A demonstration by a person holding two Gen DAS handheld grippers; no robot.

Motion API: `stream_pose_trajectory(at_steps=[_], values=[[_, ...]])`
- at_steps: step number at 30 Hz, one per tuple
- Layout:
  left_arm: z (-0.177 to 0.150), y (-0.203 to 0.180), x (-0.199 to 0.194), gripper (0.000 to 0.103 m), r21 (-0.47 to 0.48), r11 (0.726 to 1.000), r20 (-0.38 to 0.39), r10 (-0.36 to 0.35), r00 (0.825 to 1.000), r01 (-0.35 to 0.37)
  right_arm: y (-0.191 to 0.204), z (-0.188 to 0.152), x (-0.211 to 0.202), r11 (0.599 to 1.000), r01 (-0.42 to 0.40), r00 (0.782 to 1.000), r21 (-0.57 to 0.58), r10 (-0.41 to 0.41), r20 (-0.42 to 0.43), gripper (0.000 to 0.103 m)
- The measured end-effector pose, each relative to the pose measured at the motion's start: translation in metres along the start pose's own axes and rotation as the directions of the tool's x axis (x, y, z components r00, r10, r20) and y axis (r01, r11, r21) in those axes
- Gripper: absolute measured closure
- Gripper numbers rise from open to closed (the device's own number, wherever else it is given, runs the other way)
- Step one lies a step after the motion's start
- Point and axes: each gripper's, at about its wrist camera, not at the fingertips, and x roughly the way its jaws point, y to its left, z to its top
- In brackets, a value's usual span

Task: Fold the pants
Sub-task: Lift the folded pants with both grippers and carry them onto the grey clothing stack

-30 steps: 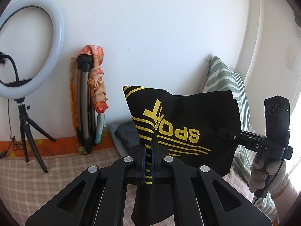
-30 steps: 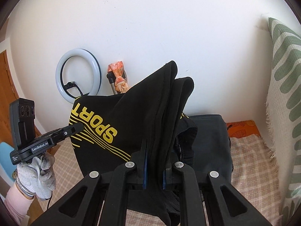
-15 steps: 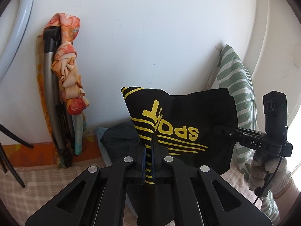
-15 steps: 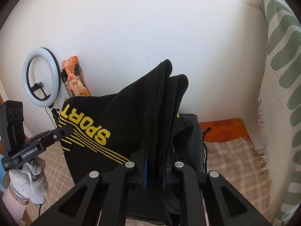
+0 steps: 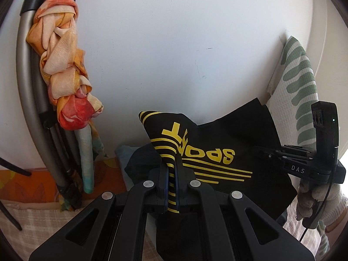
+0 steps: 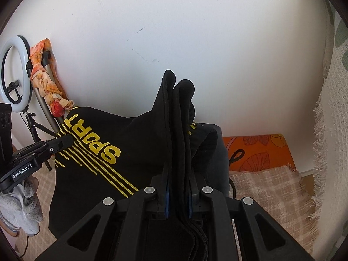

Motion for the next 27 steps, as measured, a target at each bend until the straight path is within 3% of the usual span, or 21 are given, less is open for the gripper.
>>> stream_pose_trajectory(at_steps=[3, 5, 6, 9, 11, 15, 19, 24, 27], values=[[-0.001, -0.003, 0.008, 0.096, 0.013, 0.999, -0.004, 0.046, 0.999, -0.046, -0.007, 0.000, 0.006, 0.998, 0.047, 0.999, 0.032, -0.046, -0.015, 0.085], [0.002, -0.002, 0.012, 0.085, 0.008, 0.996, -0.001, 0.092, 0.996, -0.092, -0.013, 0.001, 0.007, 0.996, 0.079, 0.997, 0.051, -0.078, -0.022, 0.066], [0.003, -0.001, 0.011, 0.082, 0.000, 0.994, 0.005, 0.110, 0.994, -0.110, -0.015, 0.002, 0.006, 0.994, 0.090, 0.996, 0.057, -0.089, -0.020, 0.062], [0.006, 0.005, 0.006, 0.082, -0.018, 0.992, 0.016, 0.126, 0.992, -0.125, -0.017, 0.002, 0.001, 0.991, 0.111, 0.994, 0.073, -0.110, -0.016, 0.055], [0.006, 0.005, 0.001, 0.082, -0.010, 0.991, 0.019, 0.131, 0.991, -0.131, -0.019, 0.002, -0.003, 0.986, 0.144, 0.990, 0.080, -0.143, -0.017, 0.042], [0.000, 0.002, -0.008, 0.081, 0.006, 0.992, 0.009, 0.127, 0.992, -0.127, -0.023, 0.000, -0.013, 0.983, 0.149, 0.989, 0.111, -0.148, -0.013, 0.040], [-0.006, 0.002, -0.020, 0.072, 0.009, 0.994, 0.008, 0.112, 0.994, -0.113, -0.022, -0.003, -0.026, 0.980, 0.152, 0.988, 0.131, -0.153, -0.003, 0.040], [-0.017, 0.000, -0.052, 0.072, 0.031, 0.994, 0.009, 0.102, 0.995, -0.102, -0.006, -0.010, -0.053, 0.982, 0.157, 0.987, 0.106, -0.160, 0.021, 0.038], [-0.020, -0.008, -0.069, 0.062, 0.031, 0.995, 0.017, 0.090, 0.996, -0.090, 0.005, -0.017, -0.074, 0.985, 0.144, 0.988, 0.091, -0.148, 0.039, 0.036]])
